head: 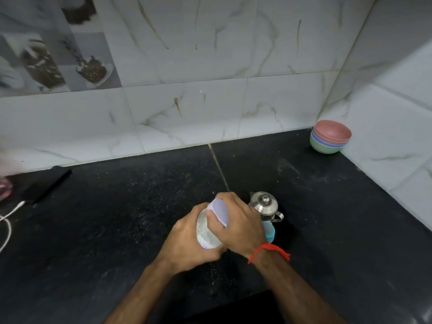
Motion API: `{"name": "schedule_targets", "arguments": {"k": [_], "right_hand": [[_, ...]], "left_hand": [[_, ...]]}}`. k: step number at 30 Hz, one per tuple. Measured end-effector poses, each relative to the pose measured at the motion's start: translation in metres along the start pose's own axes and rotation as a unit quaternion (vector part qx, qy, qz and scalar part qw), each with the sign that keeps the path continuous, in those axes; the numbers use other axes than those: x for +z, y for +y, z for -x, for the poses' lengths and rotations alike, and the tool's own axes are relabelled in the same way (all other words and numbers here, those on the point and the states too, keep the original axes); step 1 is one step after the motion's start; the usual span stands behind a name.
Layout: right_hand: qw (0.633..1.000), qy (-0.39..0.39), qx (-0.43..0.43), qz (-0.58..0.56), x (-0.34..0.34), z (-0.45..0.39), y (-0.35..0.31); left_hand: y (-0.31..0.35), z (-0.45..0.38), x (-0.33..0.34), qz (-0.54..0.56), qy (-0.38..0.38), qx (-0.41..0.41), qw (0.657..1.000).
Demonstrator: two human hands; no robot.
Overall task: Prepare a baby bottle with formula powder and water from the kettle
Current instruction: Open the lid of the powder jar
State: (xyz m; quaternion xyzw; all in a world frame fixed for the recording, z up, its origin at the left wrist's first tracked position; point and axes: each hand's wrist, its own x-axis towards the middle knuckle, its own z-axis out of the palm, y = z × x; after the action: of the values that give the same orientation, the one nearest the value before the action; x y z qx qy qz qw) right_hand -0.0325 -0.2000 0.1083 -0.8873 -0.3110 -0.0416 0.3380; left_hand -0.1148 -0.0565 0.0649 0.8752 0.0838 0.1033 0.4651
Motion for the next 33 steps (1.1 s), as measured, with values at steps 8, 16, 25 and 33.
{"name": "schedule_targets", "arguments": {"k": [8,16,25,33], "right_hand": [[0.946,-0.235,-0.141,-0.173,-0.059,-0.014,0.005],[0.967,-0.252,-0.020,-0.031,-0.068,-0.013,0.001],[0.957,-0.285,-0.012,-0.044,-0.063,-0.002,0.002],[0.940,-0.283,-0.047,-0.187,-0.075,-0.001,0.011]], "left_hand": [[0.009,0.006,-0.015,0.068,-0.028,0.033,0.997],[0.018,0.013,-0.020,-0.071,0.011,0.062,0.996],[0.011,0.019,-0.020,-0.079,-0.024,0.062,0.995],[-0.003,0.010,-0.029,-0.021,-0.067,0.062,0.996]]}}
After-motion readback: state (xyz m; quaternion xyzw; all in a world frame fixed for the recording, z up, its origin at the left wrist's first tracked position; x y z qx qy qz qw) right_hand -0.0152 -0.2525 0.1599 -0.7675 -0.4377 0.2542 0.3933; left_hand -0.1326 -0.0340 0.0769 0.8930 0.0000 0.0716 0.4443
